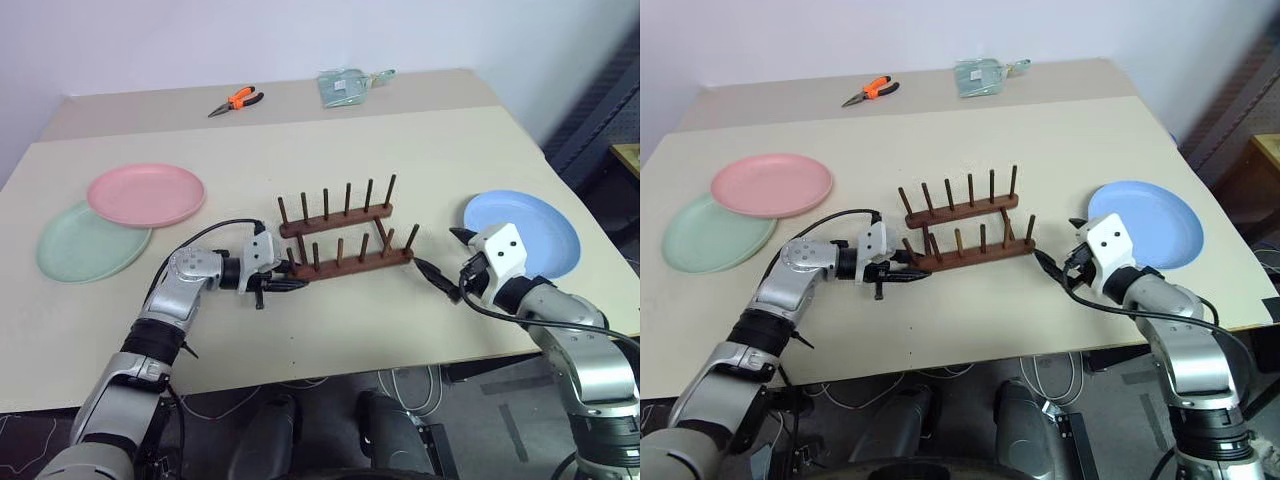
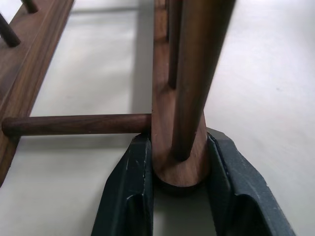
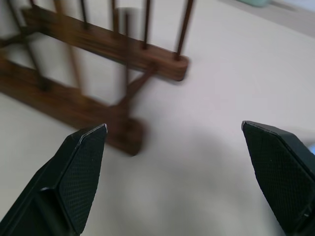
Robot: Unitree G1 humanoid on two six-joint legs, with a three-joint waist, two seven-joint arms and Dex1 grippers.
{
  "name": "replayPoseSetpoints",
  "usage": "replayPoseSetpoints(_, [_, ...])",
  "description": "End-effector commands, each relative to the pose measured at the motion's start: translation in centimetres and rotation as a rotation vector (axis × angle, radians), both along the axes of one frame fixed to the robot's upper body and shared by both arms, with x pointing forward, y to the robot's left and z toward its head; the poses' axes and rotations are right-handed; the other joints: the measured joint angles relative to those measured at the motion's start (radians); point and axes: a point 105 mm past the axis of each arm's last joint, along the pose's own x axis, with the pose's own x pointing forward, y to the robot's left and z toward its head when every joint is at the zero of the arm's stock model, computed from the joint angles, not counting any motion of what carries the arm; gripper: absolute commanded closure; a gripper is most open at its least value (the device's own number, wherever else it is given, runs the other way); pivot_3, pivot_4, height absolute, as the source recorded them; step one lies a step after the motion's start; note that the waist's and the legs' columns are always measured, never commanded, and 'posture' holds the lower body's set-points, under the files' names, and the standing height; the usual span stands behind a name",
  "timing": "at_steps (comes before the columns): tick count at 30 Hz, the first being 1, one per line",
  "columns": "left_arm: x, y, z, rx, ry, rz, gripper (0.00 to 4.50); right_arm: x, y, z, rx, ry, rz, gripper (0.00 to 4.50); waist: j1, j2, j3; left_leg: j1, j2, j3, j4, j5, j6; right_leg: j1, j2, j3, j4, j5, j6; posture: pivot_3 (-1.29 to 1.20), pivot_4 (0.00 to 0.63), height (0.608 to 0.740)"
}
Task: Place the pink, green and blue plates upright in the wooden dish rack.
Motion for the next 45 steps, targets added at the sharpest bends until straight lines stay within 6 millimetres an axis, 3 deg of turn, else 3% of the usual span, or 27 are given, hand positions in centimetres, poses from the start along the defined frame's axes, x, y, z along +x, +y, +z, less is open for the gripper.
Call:
replayPoseSetpoints(1, [0.4, 1.7, -0.5, 0.054, 0.007, 0.082, 1.29, -0.2, -1.5, 0.7, -0.052, -0.022, -0.013, 0.0, 0.0, 0.0, 0.0, 0.0, 0.0, 0.0, 0.0, 0.0, 0.0, 0.0, 0.0, 0.0, 0.0, 0.0, 0.0, 0.0, 0.15, 0.739])
replayPoseSetpoints(3, [0.0, 3.1, -0.6, 0.08, 0.025, 0.126, 0.35, -0.7, -2.1, 0.2, -0.082, 0.011, 0.001, 0.0, -0.004, 0.0, 0.0, 0.0, 0.0, 0.0, 0.0, 0.0, 0.0, 0.0, 0.0, 0.0, 0.0, 0.0, 0.0, 0.0, 0.15, 0.739])
replayPoseSetpoints(6, [-1.7, 4.8, -0.5, 0.085, 0.09, 0.168, 0.31, -1.9, -1.7, -0.4, -0.086, 0.074, 0.072, 0.86, -0.021, 0.001, 0.0, 0.001, 0.001, 0.0, -0.001, -0.001, 0.002, 0.0, 0.0, 0.0, 0.0, 0.0, 0.001, 0.0, 0.15, 0.739])
replayPoseSetpoints(7, [-2.9, 5.1, -0.5, 0.083, 0.123, 0.159, 0.31, -2.5, -1.3, -0.7, -0.09, 0.1, 0.106, 1.38, -0.025, 0.001, -0.001, 0.001, 0.001, 0.0, -0.002, -0.001, 0.002, 0.0, 0.001, 0.0, 0.001, 0.0, 0.001, 0.0, 0.15, 0.739])
replayPoseSetpoints(10, [-6.3, 4.6, -0.7, 0.072, 0.217, 0.103, 1.24, -3.9, 0.0, -1.9, -0.106, 0.174, 0.201, 2.93, -0.03, 0.002, -0.001, 0.002, 0.004, 0.001, -0.002, -0.002, 0.002, 0.0, 0.002, 0.001, 0.001, -0.002, -0.002, 0.0, 0.15, 0.739])
replayPoseSetpoints(13, [-7.2, 1.0, -1.8, 0.011, 0.225, 0.124, 2.73, -3.8, 2.0, -3.5, -0.133, 0.188, 0.249, 4.48, -0.021, 0.004, -0.002, 0.002, 0.004, 0.001, 0.0, -0.002, 0.002, 0.001, 0.002, 0.002, 0.001, -0.005, 0.0, 0.0, 0.15, 0.739])
replayPoseSetpoints(16, [-6.2, -0.8, -2.3, -0.002, 0.138, 0.194, 2.73, -2.9, 2.7, -4.4, -0.155, 0.185, 0.23, 4.48, 0.0, 0.004, -0.003, 0.001, 0.003, 0.002, 0.002, -0.002, 0.002, 0.004, -0.001, 0.0, -0.001, -0.005, 0.001, 0.0, 0.15, 0.739])
replayPoseSetpoints(20, [-3.1, -2.0, -2.5, -0.086, 0.123, 0.469, 2.73, -0.7, 4.1, -5.0, -0.188, 0.141, 0.177, 4.48, 0.011, 0.004, -0.003, 0.001, 0.0, 0.003, 0.003, -0.002, 0.002, 0.004, -0.004, 0.0, -0.001, -0.005, 0.001, 0.0, 0.15, 0.739])
replayPoseSetpoints(26, [-0.2, -1.2, -2.6, -0.128, 0.091, 0.733, 2.73, 3.4, 4.3, -5.8, -0.237, 0.085, 0.026, 4.48, -0.002, 0.002, -0.007, 0.003, 0.0, 0.003, 0.002, -0.001, 0.002, 0.005, -0.003, 0.0, 0.001, -0.005, 0.002, 0.0, 0.15, 0.739])
replayPoseSetpoints(31, [1.5, -0.5, -2.8, -0.153, 0.084, 0.82, 2.73, 6.3, 4.8, -5.3, -0.226, 0.035, -0.05, 4.48, -0.009, 0.0, -0.01, 0.006, 0.001, 0.003, 0.002, -0.001, 0.002, 0.006, -0.001, 0.0, 0.002, -0.005, 0.002, 0.0, 0.15, 0.739])
replayPoseSetpoints(35, [2.7, 0.2, -2.9, -0.165, 0.077, 0.867, 2.73, 7.3, 4.9, -4.9, -0.209, 0.02, -0.069, 4.48, -0.016, 0.0, -0.012, 0.006, 0.001, 0.002, 0.002, -0.001, 0.002, 0.007, -0.001, 0.0, 0.002, -0.002, 0.0, 0.0, 0.15, 0.739])
replayPoseSetpoints(38, [2.9, 0.9, -2.8, -0.161, 0.065, 0.881, 2.73, 6.8, 5.7, -4.4, -0.173, 0.018, -0.012, 4.48, -0.02, 0.0, -0.012, 0.006, 0.001, 0.002, 0.001, -0.001, 0.002, 0.007, -0.001, 0.0, 0.002, -0.001, 0.001, 0.0, 0.15, 0.739])
replayPoseSetpoints(40, [2.5, 1.6, -2.2, -0.195, 0.068, 0.88, 2.78, 6.2, 6.0, -3.6, -0.148, 0.008, 0.031, 3.95, -0.023, 0.0, -0.013, 0.007, 0.001, 0.002, 0.001, -0.001, 0.002, 0.007, -0.001, 0.0, 0.002, -0.001, 0.002, 0.0, 0.15, 0.739])
replayPoseSetpoints(42, [1.9, 3.9, 0.1, -0.31, 0.05, 0.908, 2.25, 4.5, 7.5, -1.4, -0.09, -0.045, 0.161, 3.19, -0.029, 0.0, -0.012, 0.007, 0.001, 0.002, 0.0, -0.001, 0.002, 0.006, 0.0, 0.0, 0.002, -0.001, 0.002, 0.0, 0.15, 0.739])
replayPoseSetpoints(43, [1.7, 4.9, 1.6, -0.371, 0.021, 0.925, 1.93, 3.7, 8.2, -0.5, -0.068, -0.059, 0.213, 2.59, -0.032, 0.0, -0.012, 0.005, 0.002, 0.002, -0.001, -0.001, 0.002, 0.004, 0.0, 0.001, 0.002, -0.001, 0.002, 0.0, 0.15, 0.739])
replayPoseSetpoints(44, [1.6, 5.5, 2.6, -0.409, 0.0, 0.934, 1.54, 3.2, 8.6, -0.1, -0.055, -0.065, 0.242, 2.19, -0.033, 0.001, -0.012, 0.005, 0.004, 0.003, -0.002, -0.002, 0.001, 0.003, 0.002, 0.001, 0.002, -0.001, 0.002, 0.0, 0.15, 0.739])
replayPoseSetpoints(45, [2.1, 7.0, 4.8, -0.513, -0.051, 1.003, 1.0, 2.6, 9.0, 0.3, -0.053, -0.071, 0.275, 1.63, -0.031, 0.001, -0.011, 0.004, 0.006, 0.003, -0.001, -0.002, 0.001, 0.001, 0.003, 0.001, 0.002, -0.001, 0.002, 0.0, 0.15, 0.739])
